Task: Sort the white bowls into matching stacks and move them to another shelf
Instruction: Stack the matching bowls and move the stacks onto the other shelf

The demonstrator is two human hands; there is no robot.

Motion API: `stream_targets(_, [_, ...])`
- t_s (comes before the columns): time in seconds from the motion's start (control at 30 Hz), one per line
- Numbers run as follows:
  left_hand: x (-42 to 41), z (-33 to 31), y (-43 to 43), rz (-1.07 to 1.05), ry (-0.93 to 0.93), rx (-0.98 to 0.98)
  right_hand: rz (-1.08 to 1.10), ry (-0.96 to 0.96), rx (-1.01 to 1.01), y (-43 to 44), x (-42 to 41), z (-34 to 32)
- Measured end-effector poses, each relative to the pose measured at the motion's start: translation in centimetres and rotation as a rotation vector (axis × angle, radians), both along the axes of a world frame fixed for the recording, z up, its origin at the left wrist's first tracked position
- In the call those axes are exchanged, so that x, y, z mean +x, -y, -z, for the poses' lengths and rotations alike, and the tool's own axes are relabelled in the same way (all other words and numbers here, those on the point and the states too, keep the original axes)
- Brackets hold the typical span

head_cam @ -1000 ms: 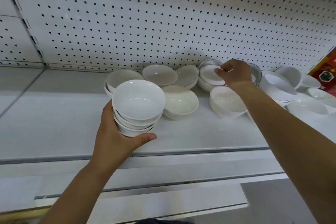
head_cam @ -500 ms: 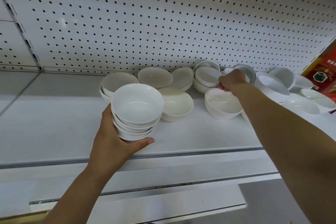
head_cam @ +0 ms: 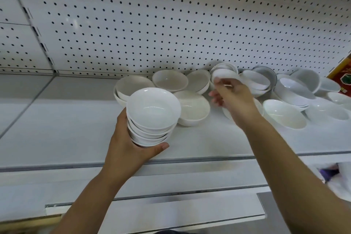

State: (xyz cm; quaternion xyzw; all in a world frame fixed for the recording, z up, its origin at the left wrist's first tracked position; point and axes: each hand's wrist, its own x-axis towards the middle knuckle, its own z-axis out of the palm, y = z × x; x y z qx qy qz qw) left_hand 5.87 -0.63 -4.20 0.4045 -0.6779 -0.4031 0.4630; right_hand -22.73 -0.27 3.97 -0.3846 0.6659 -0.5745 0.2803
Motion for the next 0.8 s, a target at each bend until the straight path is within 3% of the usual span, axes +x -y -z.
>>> stream_targets(0.13, [1.0, -0.5, 0.1, 0.102, -0.049, 0.087, -0.217, 0.085, -0.089, -3.9, 4.9, 2.1])
stream_targets(0.23, [1.8, -0.9, 0.4, 0.160, -0.087, 0.118, -0.297, -0.003, -0.065, -5.4, 6.5, 3.9])
stream_targets(0.43, [2.3, -2.6, 1.2, 0.149, -0.065, 0.036, -0.295, -0.117, -0.105, -6.2, 7.9, 5.1])
stream_targets(0.63, [2.7, -3.3, 1.7, 0.200, -0.001, 0.008, -0.391, -0.136, 0.072, -6.0, 10.0, 7.1])
stream_targets(0.8, [2.8, -3.2, 1.8, 0.200, -0.010, -0.005, -0.368, -0.134, 0.025, -5.0, 11.1, 7.2])
